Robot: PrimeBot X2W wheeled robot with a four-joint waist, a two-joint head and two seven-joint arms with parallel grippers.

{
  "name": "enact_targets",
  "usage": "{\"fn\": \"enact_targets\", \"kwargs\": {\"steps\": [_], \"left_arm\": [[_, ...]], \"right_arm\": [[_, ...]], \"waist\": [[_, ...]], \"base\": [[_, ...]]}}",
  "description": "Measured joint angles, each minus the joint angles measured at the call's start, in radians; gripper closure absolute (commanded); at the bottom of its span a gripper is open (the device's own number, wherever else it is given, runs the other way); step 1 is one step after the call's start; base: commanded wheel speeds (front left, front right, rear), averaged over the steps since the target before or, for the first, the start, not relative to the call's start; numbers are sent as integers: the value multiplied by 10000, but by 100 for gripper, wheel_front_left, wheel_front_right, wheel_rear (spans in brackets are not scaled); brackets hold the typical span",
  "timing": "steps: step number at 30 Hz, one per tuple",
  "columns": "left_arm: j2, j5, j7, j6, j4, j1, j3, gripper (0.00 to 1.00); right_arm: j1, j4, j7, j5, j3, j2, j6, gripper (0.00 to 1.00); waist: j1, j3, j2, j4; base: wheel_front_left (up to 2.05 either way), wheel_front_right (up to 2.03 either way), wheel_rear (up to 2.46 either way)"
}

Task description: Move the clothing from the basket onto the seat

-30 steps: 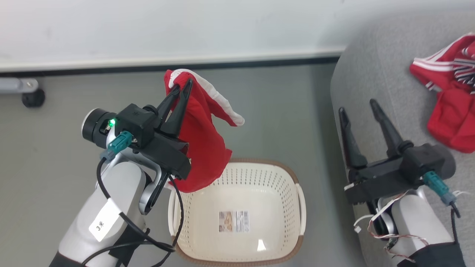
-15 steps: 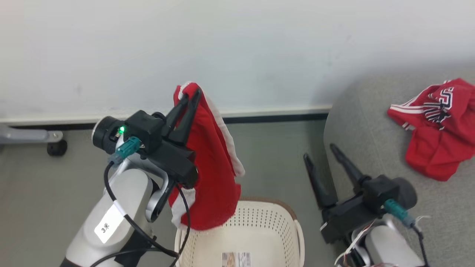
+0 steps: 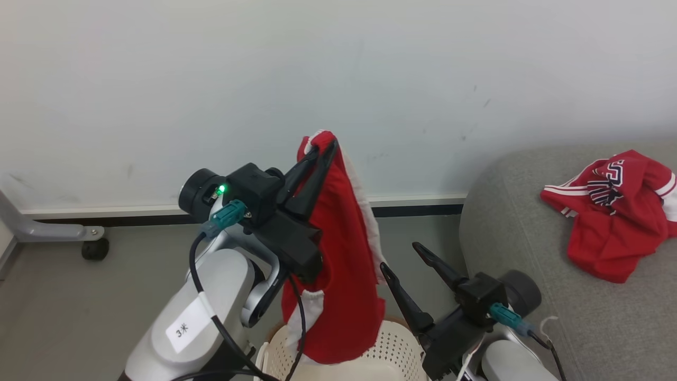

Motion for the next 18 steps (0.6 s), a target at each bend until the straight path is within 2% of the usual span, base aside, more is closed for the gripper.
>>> {"fn": "enact_targets", "kwargs": {"steps": [9, 18], "left_arm": [[-236, -59, 493, -10, -587, -30, -485, 100], [-347, -117, 784, -12, -1087, -201, -788, 100]], "right_arm": [[-1054, 1396, 94, 125, 614, 67, 2, 0], [-2097, 2428, 90, 754, 2169, 136, 13, 0]], "waist": [[1, -9, 2, 418], [1, 118, 2, 832]], "base": [[0, 0, 0], [0, 0, 0]]}}
